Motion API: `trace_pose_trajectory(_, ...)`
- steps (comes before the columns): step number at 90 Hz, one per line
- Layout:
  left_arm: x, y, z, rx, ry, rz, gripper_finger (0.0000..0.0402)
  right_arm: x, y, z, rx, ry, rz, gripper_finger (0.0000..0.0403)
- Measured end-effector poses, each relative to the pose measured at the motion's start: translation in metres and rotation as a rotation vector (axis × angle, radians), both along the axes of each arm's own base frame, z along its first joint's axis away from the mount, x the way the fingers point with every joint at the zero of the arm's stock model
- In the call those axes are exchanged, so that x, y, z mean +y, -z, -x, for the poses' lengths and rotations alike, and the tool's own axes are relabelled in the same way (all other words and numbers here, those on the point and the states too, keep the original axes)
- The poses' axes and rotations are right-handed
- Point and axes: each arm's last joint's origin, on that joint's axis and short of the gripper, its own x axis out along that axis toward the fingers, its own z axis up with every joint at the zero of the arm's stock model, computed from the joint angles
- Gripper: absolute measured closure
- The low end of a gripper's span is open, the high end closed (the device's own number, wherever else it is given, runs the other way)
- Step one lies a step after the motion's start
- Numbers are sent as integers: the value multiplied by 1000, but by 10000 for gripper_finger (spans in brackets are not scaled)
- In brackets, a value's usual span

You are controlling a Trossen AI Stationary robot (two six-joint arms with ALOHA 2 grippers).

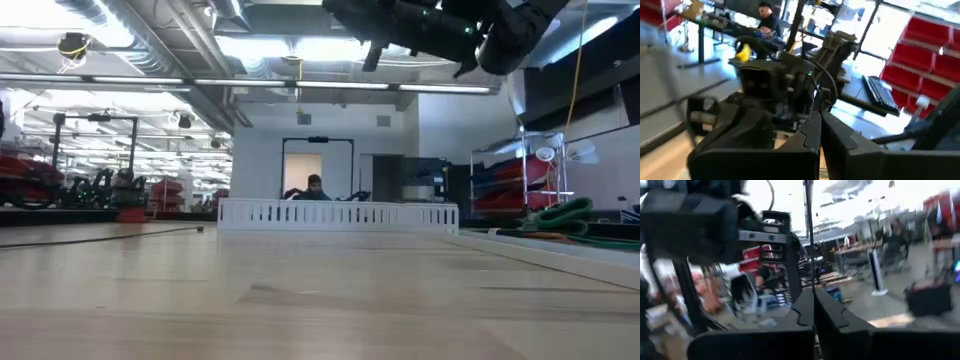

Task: Ziptie cables
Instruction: Wrap the right black zip-tie around the cable wires

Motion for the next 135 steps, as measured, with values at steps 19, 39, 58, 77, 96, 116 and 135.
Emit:
trace_pose_trajectory(19, 3, -21, 17, -137, -4, 97, 401, -1, -4, 2, -30, 96, 276, 403)
trace_pose_trajectory(39, 6, -32, 32, -186, -2, 160, 401, -10, -20, -1, -83, 175, 428, 403)
trace_pose_trajectory(58, 8, -33, 33, -206, -9, 222, 401, -13, -36, -10, -63, 174, 537, 403)
trace_pose_trajectory(77, 9, -34, 34, -218, -11, 245, 401, -13, -44, -13, -70, 194, 588, 403)
trace_pose_trajectory(96, 10, -39, 39, -242, -6, 243, 401, -13, -45, -13, -76, 187, 591, 403)
trace_pose_trajectory(116, 7, -39, 40, -233, 3, 226, 401, -13, -47, -12, -104, 194, 595, 403)
trace_pose_trajectory(135, 8, -39, 40, -230, 0, 222, 401, -13, -47, -12, -104, 193, 596, 403)
